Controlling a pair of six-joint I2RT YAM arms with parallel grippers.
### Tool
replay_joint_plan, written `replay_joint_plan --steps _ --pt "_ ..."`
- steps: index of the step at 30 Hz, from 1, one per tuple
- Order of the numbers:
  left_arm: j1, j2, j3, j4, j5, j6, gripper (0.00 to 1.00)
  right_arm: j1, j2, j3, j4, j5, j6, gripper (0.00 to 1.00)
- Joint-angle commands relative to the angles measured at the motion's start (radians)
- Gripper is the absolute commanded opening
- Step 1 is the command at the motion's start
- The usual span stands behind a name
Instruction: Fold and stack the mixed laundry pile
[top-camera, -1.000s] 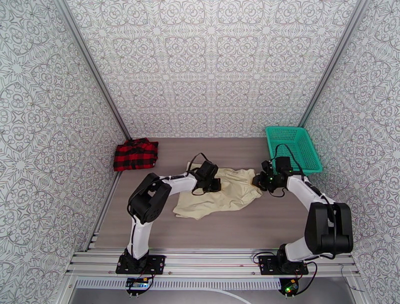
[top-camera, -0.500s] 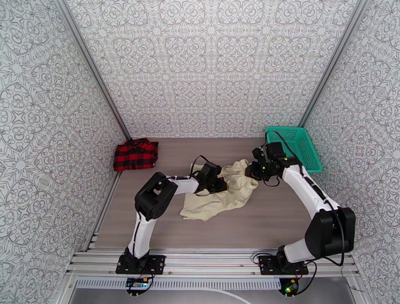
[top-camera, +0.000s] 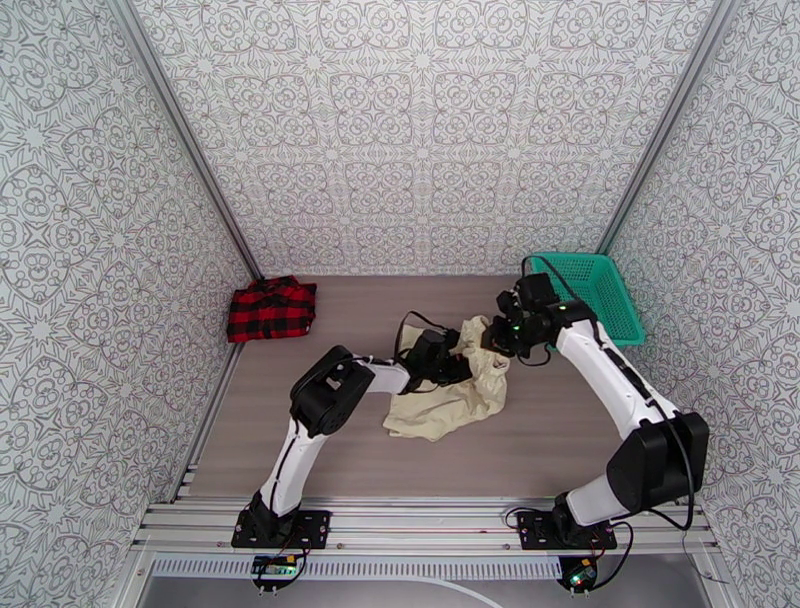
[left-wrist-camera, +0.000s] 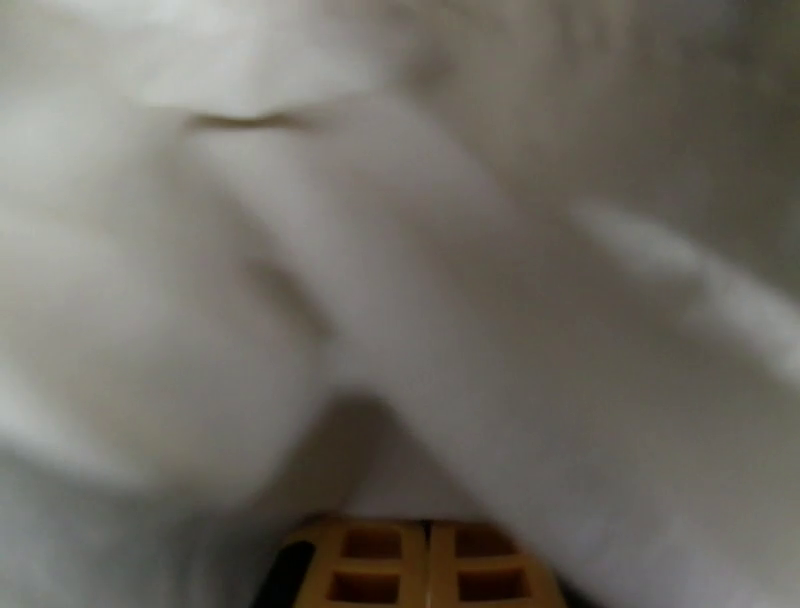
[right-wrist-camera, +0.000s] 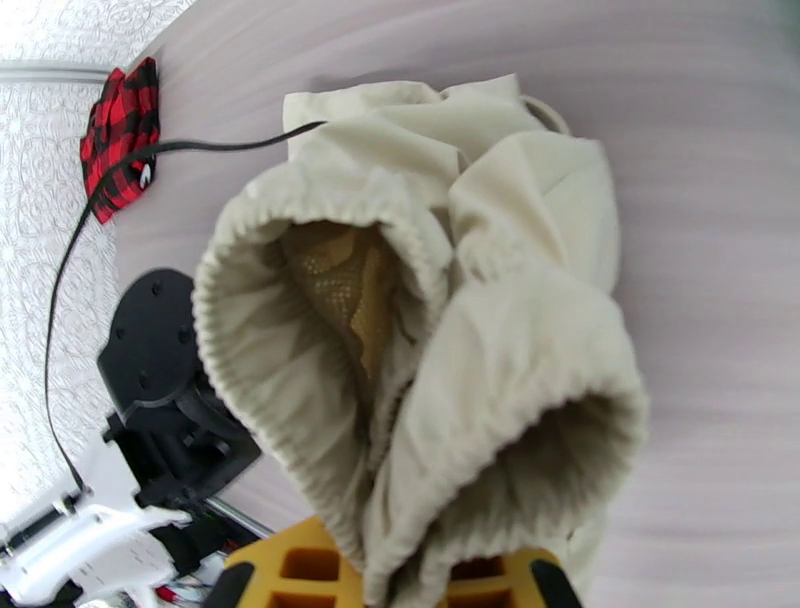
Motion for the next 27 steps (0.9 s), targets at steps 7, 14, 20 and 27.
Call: replay_joint_plan --steps 7,14,20,27 --pt "0.067 -0.228 -0.167 0.022 0.001 0.026 0.14 0.057 0.093 0.064 0.091 0.091 0.254 0.0" --pt "0.136 -0.41 -0.341 -0.118 -0.062 0.135 0.14 0.073 0.119 0.118 0.091 0.11 0.318 0.0" --pt "0.175 -0.593 -0.477 -0.371 -0.178 0.272 0.14 0.132 0.183 0.167 0.11 0.146 0.379 0.0" --pt "0.206 -0.718 -0.628 -0.466 -0.223 0.295 0.13 0.217 0.296 0.257 0.11 0.211 0.425 0.0"
